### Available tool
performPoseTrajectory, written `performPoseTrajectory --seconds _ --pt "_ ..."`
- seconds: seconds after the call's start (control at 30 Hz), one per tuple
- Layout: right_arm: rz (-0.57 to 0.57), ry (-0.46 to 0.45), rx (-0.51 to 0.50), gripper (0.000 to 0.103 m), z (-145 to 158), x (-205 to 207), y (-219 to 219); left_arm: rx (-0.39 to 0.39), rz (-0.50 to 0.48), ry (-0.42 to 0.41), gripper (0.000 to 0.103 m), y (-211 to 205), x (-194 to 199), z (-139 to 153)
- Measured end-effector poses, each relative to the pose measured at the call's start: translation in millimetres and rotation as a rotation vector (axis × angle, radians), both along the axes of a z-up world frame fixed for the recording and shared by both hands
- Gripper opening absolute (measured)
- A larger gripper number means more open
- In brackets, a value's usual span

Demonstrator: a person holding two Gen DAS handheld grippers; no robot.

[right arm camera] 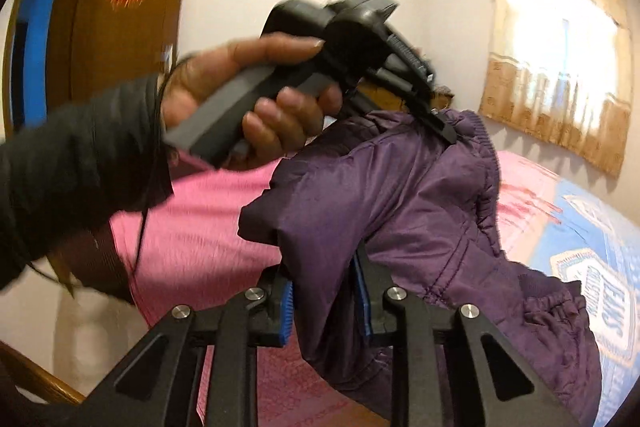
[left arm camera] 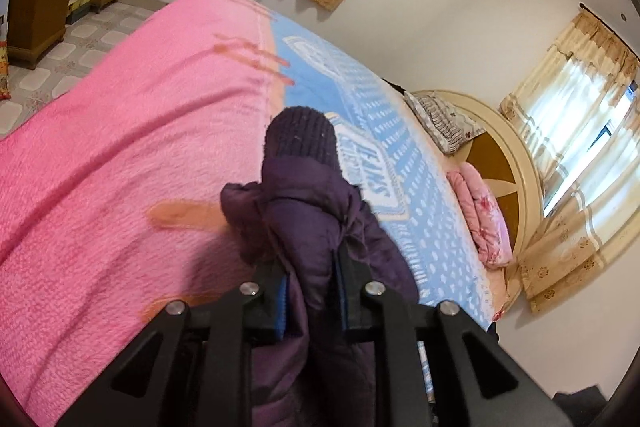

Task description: Fold large clothes

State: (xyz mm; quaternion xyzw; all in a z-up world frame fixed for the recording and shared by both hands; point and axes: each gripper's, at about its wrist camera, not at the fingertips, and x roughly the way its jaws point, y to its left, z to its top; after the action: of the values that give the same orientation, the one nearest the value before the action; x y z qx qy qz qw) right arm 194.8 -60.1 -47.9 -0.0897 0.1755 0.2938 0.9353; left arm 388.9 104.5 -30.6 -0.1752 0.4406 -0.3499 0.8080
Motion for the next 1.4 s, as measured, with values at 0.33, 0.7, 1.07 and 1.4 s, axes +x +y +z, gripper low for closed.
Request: performPoseTrajectory --seconds 0.33,0.7,1.07,1.4 --pt "-0.244 0.027 0.23 0.023 15.9 25.1 -151.9 -0.088 -0.149 0.042 0.078 -167.2 29.5 34.5" --pt "-0.355 0.253 0.474 0.023 -57.5 21.1 -265.5 -0.091 -0.293 0.101 0.1 -337.5 38.9 -31.3" --pt "-0.482 0.292 0.574 0.046 -80.2 -6.3 -329.6 0.071 -0.35 0.057 0.1 -399.5 19.9 -90.0" --pt "-0.548 0.462 0.453 0.046 -83.5 38.8 -315.3 0.019 -0.283 0.048 0.1 -377.9 21.3 -65.8"
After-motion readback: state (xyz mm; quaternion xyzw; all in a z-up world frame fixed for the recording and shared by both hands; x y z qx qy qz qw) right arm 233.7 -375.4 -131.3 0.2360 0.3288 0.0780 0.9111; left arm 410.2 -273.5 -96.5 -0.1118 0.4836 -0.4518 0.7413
